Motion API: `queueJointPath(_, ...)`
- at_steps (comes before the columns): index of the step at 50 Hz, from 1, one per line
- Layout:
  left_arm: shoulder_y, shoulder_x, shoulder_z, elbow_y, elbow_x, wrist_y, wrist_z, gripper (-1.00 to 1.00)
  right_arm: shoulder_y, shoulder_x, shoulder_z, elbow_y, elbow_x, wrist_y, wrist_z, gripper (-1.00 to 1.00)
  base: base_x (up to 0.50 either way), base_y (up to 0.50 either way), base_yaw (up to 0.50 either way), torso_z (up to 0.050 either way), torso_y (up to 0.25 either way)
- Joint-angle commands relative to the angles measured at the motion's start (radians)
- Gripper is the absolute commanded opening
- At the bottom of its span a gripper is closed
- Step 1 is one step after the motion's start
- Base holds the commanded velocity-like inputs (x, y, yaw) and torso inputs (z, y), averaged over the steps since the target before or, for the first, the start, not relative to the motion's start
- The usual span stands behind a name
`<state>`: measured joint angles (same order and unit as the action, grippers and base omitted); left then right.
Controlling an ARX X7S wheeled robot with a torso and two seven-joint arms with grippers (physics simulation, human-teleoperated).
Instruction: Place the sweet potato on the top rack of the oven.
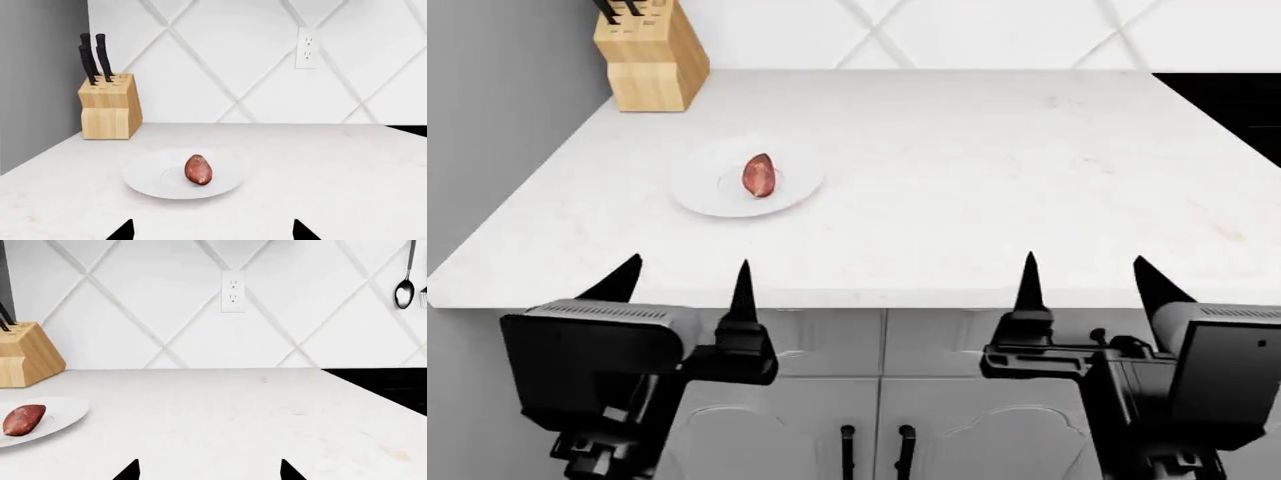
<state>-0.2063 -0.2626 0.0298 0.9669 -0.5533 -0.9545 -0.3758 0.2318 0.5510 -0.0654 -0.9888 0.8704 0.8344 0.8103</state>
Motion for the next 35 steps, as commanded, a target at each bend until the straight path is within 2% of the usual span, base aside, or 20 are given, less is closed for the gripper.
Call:
queueJointPath(1,-0.082,-0.111,-0.010,0.067,-0.267,-0.081,-0.194,1.00,0.110,0.197,-0.071,-0.049,0.278,-0.019,0.255,1.00,0.00,0.00,0.00,0.000,0.000)
queueJointPath(8,-0.074,-0.127,-0.029,0.060,-0.302,-0.053,-0.200,1.00,0.099,0.209,-0.087,-0.041,0.260,-0.044,0.246,1.00,0.00,0.00,0.00,0.024,0.000)
queueJointPath(35,-0.130,-0.176,-0.049,0.057,-0.504,-0.068,-0.327,1.00,0.197,0.262,-0.130,-0.037,0.362,-0.042,0.323,1.00,0.00,0.00,0.00,0.050,0.009)
